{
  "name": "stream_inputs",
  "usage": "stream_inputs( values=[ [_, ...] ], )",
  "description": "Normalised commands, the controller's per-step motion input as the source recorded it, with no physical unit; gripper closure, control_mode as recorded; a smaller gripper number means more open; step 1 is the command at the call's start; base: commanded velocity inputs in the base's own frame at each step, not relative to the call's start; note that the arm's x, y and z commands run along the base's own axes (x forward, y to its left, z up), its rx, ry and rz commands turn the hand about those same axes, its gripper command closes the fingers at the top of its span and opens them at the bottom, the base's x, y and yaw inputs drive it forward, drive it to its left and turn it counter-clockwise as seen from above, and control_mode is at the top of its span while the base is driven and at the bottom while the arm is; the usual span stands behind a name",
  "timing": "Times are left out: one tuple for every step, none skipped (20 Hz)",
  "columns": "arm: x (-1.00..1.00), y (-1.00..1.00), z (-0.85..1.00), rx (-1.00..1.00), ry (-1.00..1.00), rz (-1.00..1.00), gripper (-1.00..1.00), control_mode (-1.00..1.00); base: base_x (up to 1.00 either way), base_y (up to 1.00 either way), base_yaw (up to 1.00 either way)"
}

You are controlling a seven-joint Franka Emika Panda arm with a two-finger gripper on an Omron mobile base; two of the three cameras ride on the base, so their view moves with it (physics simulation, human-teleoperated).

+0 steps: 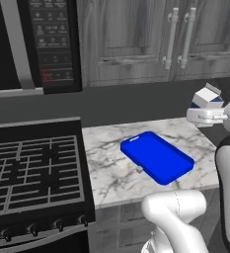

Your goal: Take out the milk from the fridge and place it on the tray on the counter. Then take the sugar cube near the tray and place it in the tray.

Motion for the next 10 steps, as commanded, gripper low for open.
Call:
stream_inputs(
  values=[
    [0.0,0.0,0.0,0.0,0.0,0.0,1.0,1.0,0.1,-0.07,0.05],
    [0.0,0.0,0.0,0.0,0.0,0.0,1.0,1.0,0.36,0.0,0.07],
    [0.0,0.0,0.0,0.0,0.0,0.0,1.0,1.0,0.34,0.0,0.07],
    [0.0,0.0,0.0,0.0,0.0,0.0,1.0,1.0,0.27,0.0,0.05],
    [0.0,0.0,0.0,0.0,0.0,0.0,1.0,1.0,0.21,0.0,0.05],
    [0.0,0.0,0.0,0.0,0.0,0.0,1.0,1.0,0.14,0.0,0.03],
    [0.0,0.0,0.0,0.0,0.0,0.0,1.0,1.0,0.14,0.0,0.02],
    [0.0,0.0,0.0,0.0,0.0,0.0,1.0,1.0,0.06,0.0,0.0],
    [0.0,0.0,0.0,0.0,0.0,0.0,1.0,1.0,0.11,0.0,0.0],
    [0.0,0.0,0.0,0.0,0.0,0.0,1.0,1.0,0.01,0.0,0.0]
  ],
)
